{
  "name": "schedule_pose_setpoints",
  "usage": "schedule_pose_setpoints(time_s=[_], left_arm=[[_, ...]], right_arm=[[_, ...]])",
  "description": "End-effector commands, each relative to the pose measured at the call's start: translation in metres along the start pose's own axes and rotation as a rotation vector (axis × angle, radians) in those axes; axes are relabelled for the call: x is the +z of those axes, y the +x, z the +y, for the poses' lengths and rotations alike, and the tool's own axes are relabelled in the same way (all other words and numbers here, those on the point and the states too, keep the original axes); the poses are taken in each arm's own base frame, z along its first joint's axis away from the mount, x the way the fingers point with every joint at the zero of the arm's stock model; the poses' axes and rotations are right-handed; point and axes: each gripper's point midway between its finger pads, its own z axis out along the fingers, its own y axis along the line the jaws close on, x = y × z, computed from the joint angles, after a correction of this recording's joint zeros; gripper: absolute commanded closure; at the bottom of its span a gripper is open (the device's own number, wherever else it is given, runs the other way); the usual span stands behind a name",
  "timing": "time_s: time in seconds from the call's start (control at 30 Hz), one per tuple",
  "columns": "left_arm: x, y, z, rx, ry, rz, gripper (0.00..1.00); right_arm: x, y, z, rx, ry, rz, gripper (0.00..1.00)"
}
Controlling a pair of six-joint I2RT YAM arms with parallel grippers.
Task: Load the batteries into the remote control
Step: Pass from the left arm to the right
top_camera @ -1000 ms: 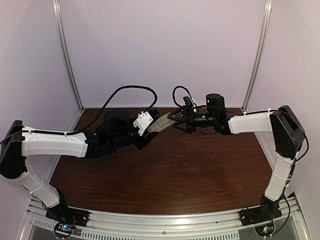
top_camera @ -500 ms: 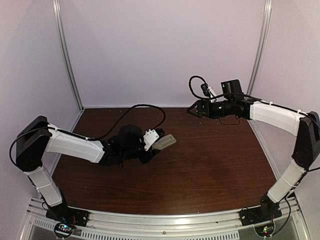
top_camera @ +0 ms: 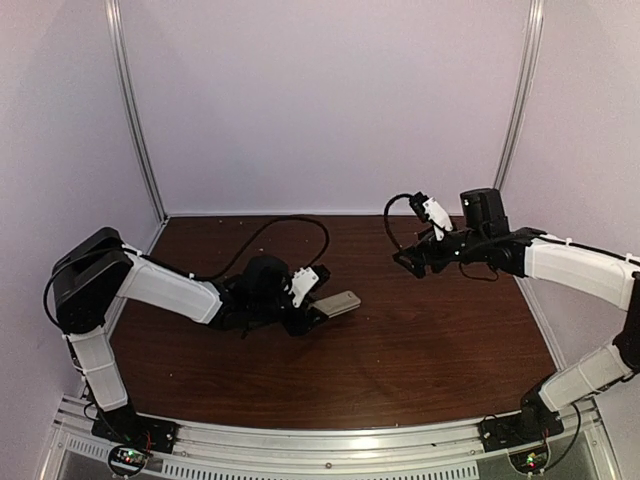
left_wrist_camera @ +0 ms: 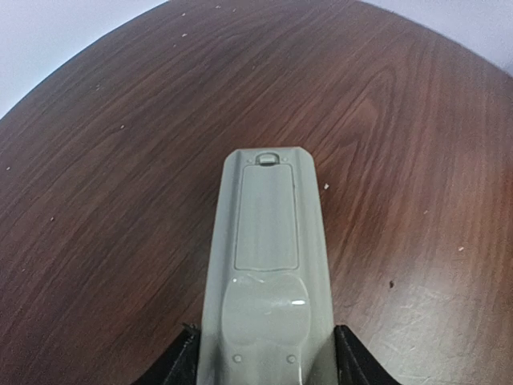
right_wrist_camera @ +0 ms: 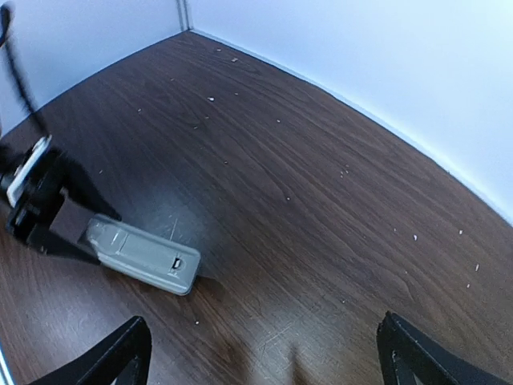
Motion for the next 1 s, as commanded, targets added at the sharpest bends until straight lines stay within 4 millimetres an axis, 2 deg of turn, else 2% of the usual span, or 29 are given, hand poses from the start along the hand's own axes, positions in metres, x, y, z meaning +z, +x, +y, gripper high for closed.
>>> schedule_pose_setpoints(time_s=[0.0, 0.13, 0.2, 0.33, 0.43, 0.53, 0.63, 0.83, 0.97], left_arm=[[-0.013, -0.058, -0.018, -0.155, 0.293, -0.128, 1.0], [-0.022, -0.068, -0.023, -0.231, 0.433, -0.058, 1.0], [-0.027, -0.073, -0.025, -0.252, 0.5, -0.027, 1.0], [-0.034, -0.077, -0.029, -0.302, 0.588, 0.038, 1.0], [-0.038, -0.088, -0.029, -0.34, 0.61, 0.039, 1.0], [-0.039, -0.095, -0.03, -0.366, 0.627, 0.044, 1.0], [-0.038, -0.093, -0.028, -0.381, 0.613, 0.063, 1.0], [-0.04, -0.094, -0.028, -0.394, 0.614, 0.066, 1.0], [-0.041, -0.098, -0.028, -0.398, 0.616, 0.061, 1.0]], right_arm=[[-0.035, -0.028, 0.032, -0.579, 0.049, -0.237, 0.0], [-0.033, -0.014, 0.052, -0.842, -0.031, -0.218, 0.0], [-0.028, 0.001, 0.065, -0.928, -0.1, -0.187, 0.01], [-0.023, 0.007, 0.096, -1.017, -0.222, -0.21, 0.01], [-0.015, 0.014, 0.112, -1.075, -0.28, -0.173, 0.03], [-0.006, 0.013, 0.121, -1.099, -0.279, -0.152, 0.05], [0.005, 0.013, 0.125, -1.111, -0.275, -0.12, 0.09], [0.025, 0.028, 0.136, -1.117, -0.31, -0.045, 0.11], [0.035, 0.036, 0.14, -1.113, -0.304, -0.005, 0.17]])
